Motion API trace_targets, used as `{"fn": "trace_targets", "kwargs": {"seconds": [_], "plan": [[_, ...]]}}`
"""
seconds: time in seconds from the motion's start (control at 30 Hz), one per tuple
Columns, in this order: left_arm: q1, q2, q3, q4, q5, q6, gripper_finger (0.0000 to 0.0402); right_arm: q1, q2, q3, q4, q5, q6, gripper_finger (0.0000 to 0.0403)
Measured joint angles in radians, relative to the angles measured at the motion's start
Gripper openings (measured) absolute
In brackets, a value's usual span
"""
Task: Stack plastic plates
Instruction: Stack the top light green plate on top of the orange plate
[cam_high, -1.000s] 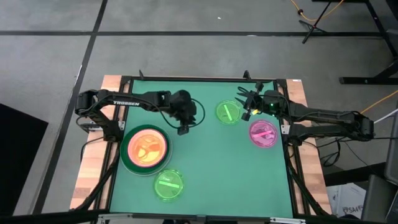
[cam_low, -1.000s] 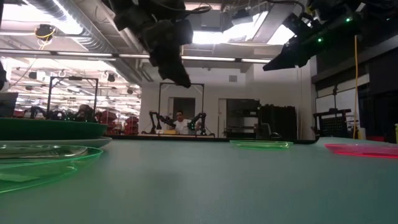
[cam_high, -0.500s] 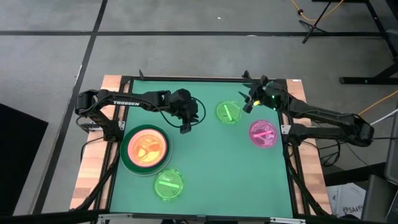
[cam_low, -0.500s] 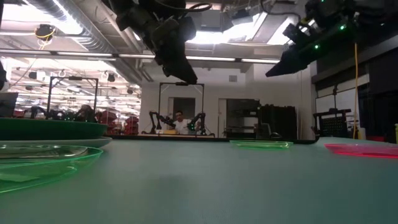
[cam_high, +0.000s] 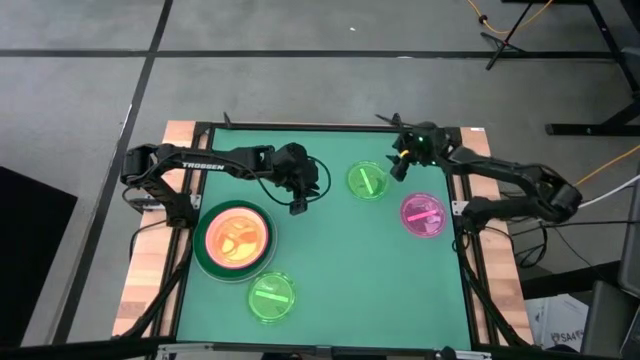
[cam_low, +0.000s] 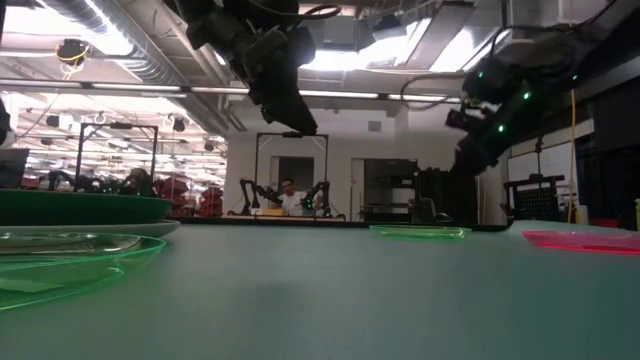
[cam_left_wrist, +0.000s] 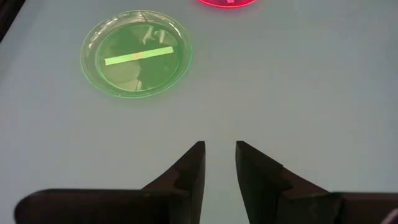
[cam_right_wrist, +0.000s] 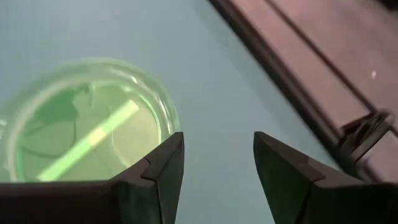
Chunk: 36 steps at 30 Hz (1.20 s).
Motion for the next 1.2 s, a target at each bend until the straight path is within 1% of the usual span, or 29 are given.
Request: {"fn": "trace_targets", "kwargs": {"seconds": [0.1, 0.2, 0.3, 0.4, 0.77, 0.93, 1.2], "plan": [[0.0, 0.0, 0.0, 0.0, 0.0, 0.0, 0.0082, 0.0, 0.061, 0.0, -0.002, -0.001, 0.0, 0.0182], [0.0, 0.0, 0.0, 0.0, 0.0, 0.0, 0.0082, 0.002, 0.106, 0.0, 0.0, -0.042, -0.001, 0.0182], [0.0, 0.0, 0.0, 0.0, 0.0, 0.0, 0.0082, 0.002, 0.14, 0.0, -0.001, -0.081, 0.0, 0.0182], [0.0, 0.0, 0.0, 0.0, 0.0, 0.0, 0.0082, 0.002, 0.16, 0.0, 0.0, -0.086, -0.001, 0.0182], [0.0, 0.0, 0.0, 0.0, 0.0, 0.001, 0.0082, 0.002, 0.172, 0.0, -0.002, -0.088, -0.001, 0.0182], [0.0, 0.0, -0.001, 0.0, 0.0, 0.001, 0.0082, 0.003, 0.172, 0.0, -0.01, -0.13, 0.0, 0.0182], [0.0, 0.0, -0.001, 0.0, 0.0, 0.001, 0.0082, 0.002, 0.172, 0.0, -0.047, -0.113, 0.007, 0.0182]]}}
